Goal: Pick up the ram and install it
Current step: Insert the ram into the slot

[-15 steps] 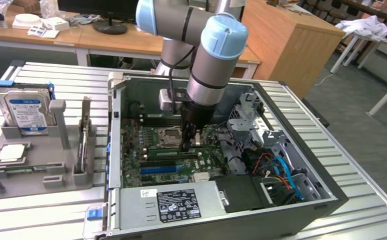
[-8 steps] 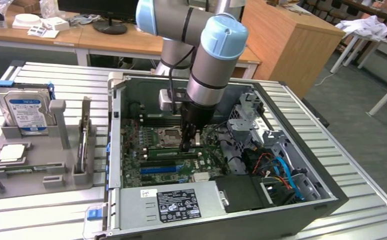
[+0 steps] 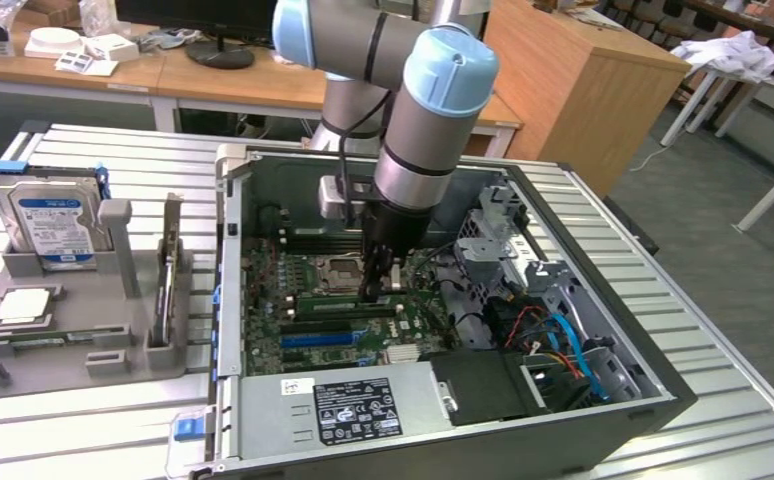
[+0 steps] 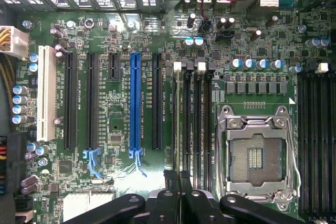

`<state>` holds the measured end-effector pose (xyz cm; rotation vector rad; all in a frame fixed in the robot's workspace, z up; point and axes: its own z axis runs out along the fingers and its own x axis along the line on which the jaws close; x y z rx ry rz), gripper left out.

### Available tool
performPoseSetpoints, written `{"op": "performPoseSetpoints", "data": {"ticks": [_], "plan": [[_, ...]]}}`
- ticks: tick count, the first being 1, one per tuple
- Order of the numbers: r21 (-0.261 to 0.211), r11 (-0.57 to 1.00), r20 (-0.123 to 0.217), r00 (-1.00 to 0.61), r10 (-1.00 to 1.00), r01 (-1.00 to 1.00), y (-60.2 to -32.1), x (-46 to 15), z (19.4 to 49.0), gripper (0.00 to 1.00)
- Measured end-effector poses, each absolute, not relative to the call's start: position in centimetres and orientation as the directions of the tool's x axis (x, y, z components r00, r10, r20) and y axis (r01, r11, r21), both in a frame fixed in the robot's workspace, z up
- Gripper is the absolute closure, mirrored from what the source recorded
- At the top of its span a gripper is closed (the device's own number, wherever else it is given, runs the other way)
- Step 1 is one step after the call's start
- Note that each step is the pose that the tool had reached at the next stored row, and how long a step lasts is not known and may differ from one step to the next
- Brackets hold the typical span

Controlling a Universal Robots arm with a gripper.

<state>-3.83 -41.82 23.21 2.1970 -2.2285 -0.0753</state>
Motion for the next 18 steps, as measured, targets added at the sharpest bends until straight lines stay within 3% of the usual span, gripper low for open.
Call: {"op": "performPoseSetpoints", "data": {"ticks": [18], "plan": [[0.069, 0.014, -0.025, -0.016, -1.0, -0.998, -41.85, -3.45, 23.62, 0.88]]}}
